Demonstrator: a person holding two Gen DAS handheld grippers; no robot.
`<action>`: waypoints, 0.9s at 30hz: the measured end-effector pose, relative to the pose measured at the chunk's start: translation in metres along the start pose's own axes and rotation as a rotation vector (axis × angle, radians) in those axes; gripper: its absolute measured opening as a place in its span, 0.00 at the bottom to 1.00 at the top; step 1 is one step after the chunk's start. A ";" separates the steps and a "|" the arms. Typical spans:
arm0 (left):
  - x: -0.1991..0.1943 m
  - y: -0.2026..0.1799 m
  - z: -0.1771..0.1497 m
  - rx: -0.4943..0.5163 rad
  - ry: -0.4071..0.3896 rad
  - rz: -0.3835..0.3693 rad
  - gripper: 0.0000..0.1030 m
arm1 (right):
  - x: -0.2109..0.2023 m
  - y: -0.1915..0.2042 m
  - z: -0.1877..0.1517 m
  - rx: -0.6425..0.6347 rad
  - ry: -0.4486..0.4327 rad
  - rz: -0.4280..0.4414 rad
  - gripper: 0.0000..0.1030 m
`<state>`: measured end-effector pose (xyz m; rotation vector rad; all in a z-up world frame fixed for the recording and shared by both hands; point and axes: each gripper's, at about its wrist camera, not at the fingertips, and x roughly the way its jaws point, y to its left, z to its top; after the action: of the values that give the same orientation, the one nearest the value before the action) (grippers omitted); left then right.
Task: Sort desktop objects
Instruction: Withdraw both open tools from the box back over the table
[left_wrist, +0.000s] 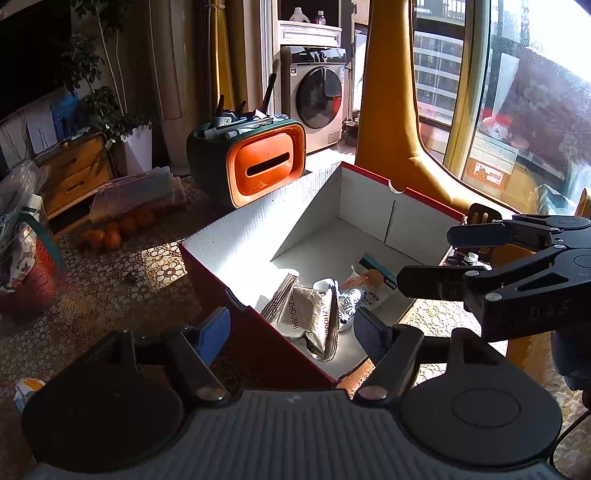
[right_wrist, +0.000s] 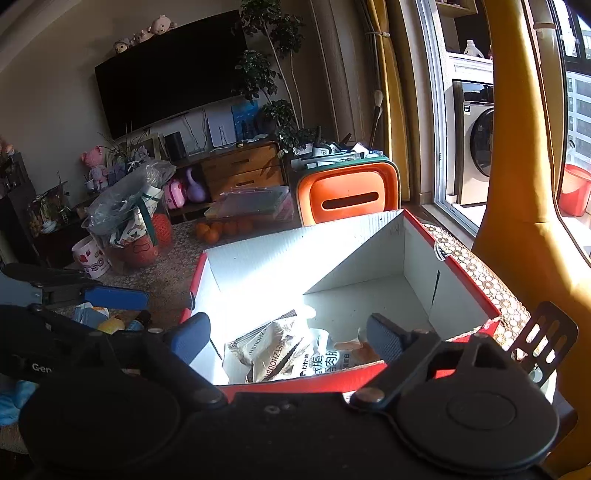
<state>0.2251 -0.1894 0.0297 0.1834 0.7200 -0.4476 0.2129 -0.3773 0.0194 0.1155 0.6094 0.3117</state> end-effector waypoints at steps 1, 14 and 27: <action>-0.003 0.002 -0.002 -0.009 -0.004 -0.002 0.72 | -0.001 0.003 -0.001 -0.002 -0.002 0.002 0.91; -0.049 0.027 -0.042 -0.085 -0.045 0.037 0.84 | -0.027 0.050 -0.017 -0.049 -0.035 0.023 0.94; -0.107 0.063 -0.092 -0.155 -0.094 0.127 0.99 | -0.035 0.105 -0.034 -0.111 -0.035 0.056 0.95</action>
<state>0.1282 -0.0695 0.0343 0.0611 0.6443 -0.2760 0.1397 -0.2884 0.0312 0.0311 0.5541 0.3961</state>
